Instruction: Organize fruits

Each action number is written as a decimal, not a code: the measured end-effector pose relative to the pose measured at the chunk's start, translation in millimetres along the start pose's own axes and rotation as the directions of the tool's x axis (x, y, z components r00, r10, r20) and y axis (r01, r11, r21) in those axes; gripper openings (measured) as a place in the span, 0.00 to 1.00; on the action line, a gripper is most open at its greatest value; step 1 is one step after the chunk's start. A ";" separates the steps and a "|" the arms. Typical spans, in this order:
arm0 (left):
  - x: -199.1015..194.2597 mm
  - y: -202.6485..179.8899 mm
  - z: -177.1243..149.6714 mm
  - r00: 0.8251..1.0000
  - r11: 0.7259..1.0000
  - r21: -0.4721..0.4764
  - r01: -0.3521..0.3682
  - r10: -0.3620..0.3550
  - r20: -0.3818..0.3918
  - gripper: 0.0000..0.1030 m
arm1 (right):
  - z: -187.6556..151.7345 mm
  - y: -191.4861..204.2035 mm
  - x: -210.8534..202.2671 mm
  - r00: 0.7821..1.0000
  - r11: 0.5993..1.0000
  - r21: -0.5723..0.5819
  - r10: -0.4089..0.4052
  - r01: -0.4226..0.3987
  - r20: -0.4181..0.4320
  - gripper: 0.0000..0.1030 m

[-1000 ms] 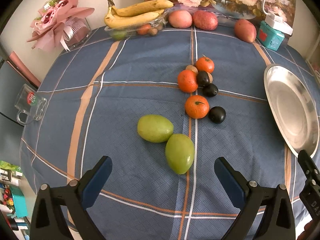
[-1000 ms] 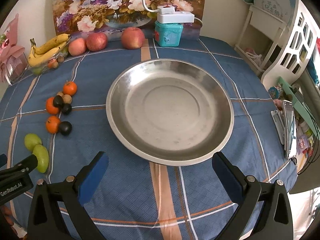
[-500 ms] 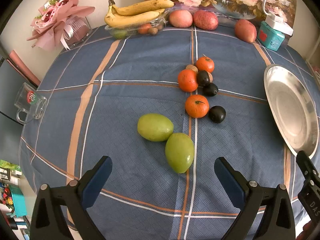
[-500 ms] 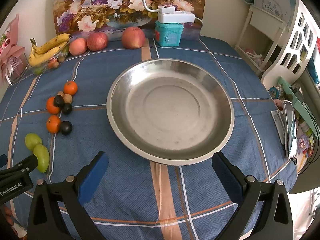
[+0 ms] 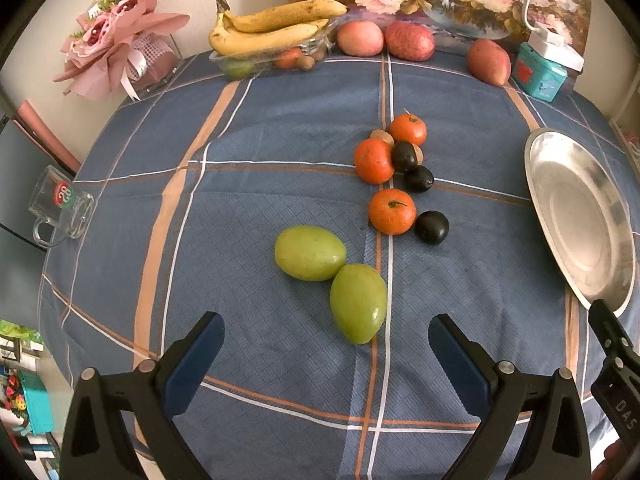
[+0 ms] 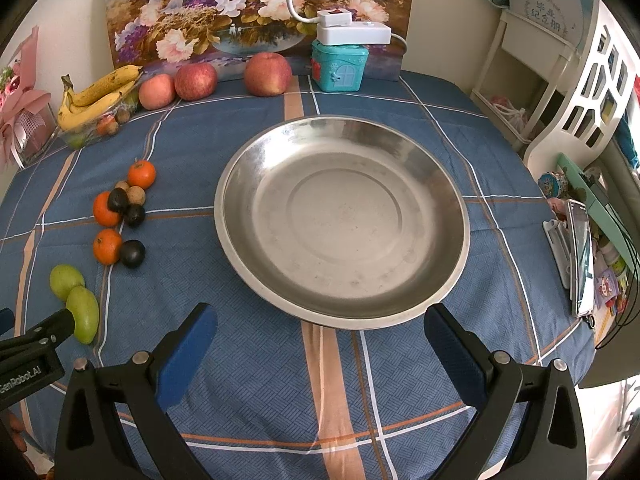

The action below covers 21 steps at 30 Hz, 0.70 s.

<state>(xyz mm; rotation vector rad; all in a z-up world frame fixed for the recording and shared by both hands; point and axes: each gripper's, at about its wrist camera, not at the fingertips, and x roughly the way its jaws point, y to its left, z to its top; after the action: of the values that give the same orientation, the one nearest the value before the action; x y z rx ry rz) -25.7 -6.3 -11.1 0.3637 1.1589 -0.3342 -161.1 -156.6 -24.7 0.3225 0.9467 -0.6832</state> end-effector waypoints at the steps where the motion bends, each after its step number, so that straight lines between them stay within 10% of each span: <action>1: -0.1 -0.1 -0.1 1.000 1.000 -0.001 0.001 -0.001 0.000 1.00 | 0.2 -0.1 0.0 1.000 1.000 0.000 0.000 0.000 0.000 1.00; 21: -13.8 21.0 2.4 0.999 0.996 -0.091 0.024 -0.020 0.037 1.00 | -0.7 6.9 -1.5 1.000 1.000 -0.005 0.030 -0.030 -0.008 1.00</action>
<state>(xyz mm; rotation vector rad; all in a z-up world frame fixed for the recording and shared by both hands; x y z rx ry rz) -19.6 12.3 4.7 0.2637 1.1394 -0.3045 -157.5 -150.5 -24.1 0.3342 0.9497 -0.6524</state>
